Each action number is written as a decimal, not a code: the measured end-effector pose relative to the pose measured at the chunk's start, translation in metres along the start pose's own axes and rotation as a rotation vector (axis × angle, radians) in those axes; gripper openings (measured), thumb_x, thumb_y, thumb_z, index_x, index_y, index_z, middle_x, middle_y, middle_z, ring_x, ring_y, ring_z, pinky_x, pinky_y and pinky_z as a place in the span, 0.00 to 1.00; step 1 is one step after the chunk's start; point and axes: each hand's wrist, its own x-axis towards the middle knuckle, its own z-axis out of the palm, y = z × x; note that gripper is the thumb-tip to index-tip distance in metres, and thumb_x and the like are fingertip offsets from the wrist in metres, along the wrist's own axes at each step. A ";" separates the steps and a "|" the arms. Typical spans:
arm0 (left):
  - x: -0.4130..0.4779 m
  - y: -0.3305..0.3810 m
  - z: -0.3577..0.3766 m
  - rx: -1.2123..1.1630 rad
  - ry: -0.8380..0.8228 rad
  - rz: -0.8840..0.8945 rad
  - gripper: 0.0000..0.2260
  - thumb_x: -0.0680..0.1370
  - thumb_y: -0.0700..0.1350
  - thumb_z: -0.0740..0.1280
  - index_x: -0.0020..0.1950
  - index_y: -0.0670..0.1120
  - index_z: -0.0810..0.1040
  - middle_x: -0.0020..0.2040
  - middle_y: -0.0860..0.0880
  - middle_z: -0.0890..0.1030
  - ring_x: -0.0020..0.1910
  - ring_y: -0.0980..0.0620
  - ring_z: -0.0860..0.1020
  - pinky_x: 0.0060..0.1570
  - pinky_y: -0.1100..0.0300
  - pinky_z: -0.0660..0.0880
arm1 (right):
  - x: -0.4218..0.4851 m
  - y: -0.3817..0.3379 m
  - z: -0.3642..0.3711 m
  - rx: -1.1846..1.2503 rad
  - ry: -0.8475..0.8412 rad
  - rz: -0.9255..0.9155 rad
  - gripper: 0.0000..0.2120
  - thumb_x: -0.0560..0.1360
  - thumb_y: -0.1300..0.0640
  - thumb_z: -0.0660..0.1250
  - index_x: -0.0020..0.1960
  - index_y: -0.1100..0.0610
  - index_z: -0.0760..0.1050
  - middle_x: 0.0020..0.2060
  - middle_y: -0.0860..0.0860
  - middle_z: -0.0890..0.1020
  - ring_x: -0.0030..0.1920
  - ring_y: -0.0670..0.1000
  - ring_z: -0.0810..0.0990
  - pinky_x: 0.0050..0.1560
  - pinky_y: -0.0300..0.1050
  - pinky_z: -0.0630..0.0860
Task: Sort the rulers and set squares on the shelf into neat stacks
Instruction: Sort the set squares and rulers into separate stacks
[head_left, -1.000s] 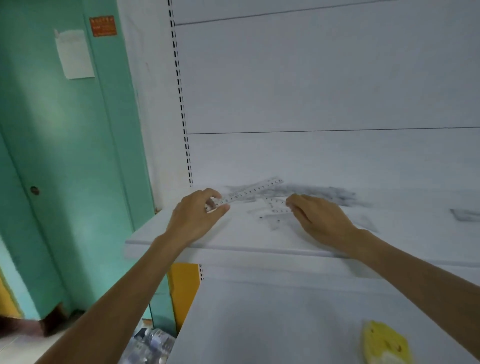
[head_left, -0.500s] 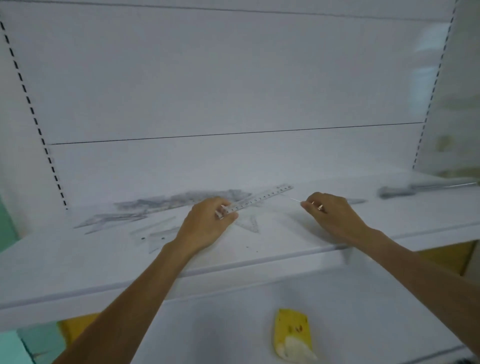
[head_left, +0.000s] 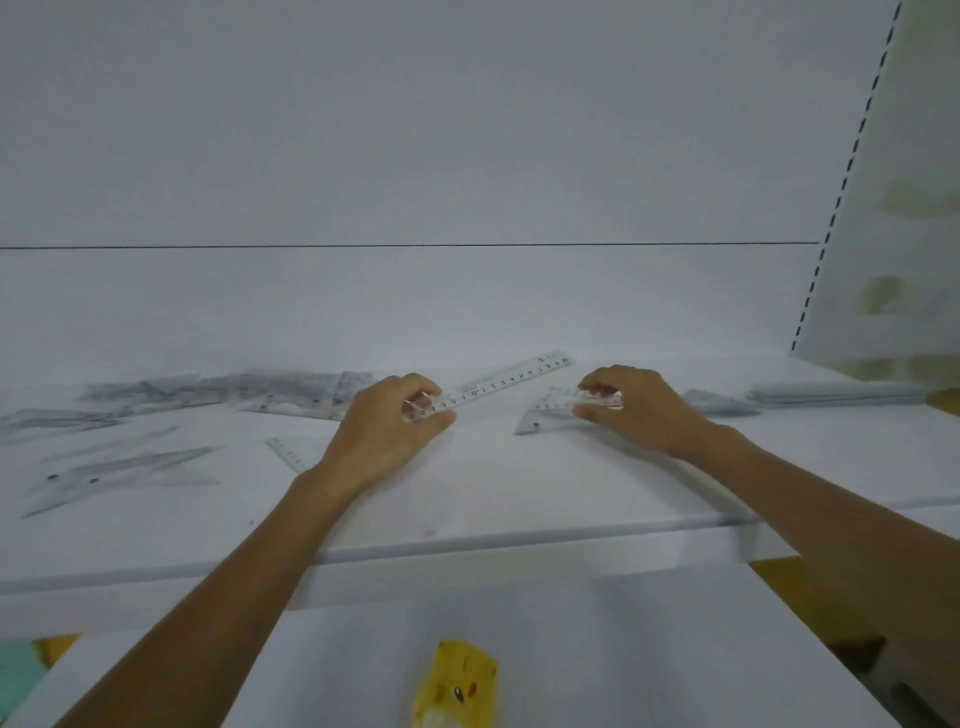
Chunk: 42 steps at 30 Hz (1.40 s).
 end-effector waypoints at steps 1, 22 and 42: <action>0.001 0.003 0.004 0.004 0.013 -0.009 0.07 0.71 0.51 0.71 0.46 0.56 0.75 0.43 0.56 0.77 0.40 0.67 0.73 0.38 0.78 0.64 | 0.004 0.003 0.001 0.007 -0.025 -0.027 0.17 0.73 0.49 0.68 0.58 0.56 0.76 0.52 0.52 0.80 0.48 0.45 0.74 0.50 0.36 0.66; 0.066 0.062 0.062 -0.016 -0.081 0.027 0.08 0.71 0.52 0.71 0.49 0.56 0.77 0.42 0.60 0.78 0.43 0.65 0.75 0.41 0.75 0.66 | -0.021 0.044 -0.024 -0.012 -0.030 -0.159 0.15 0.77 0.53 0.62 0.62 0.53 0.72 0.60 0.48 0.75 0.62 0.48 0.70 0.62 0.41 0.66; 0.123 0.243 0.252 -0.068 -0.153 0.131 0.12 0.75 0.48 0.67 0.58 0.49 0.76 0.46 0.57 0.77 0.47 0.60 0.74 0.41 0.75 0.65 | -0.096 0.275 -0.148 -0.025 0.012 0.032 0.11 0.75 0.55 0.65 0.57 0.54 0.76 0.51 0.49 0.80 0.49 0.45 0.76 0.44 0.29 0.66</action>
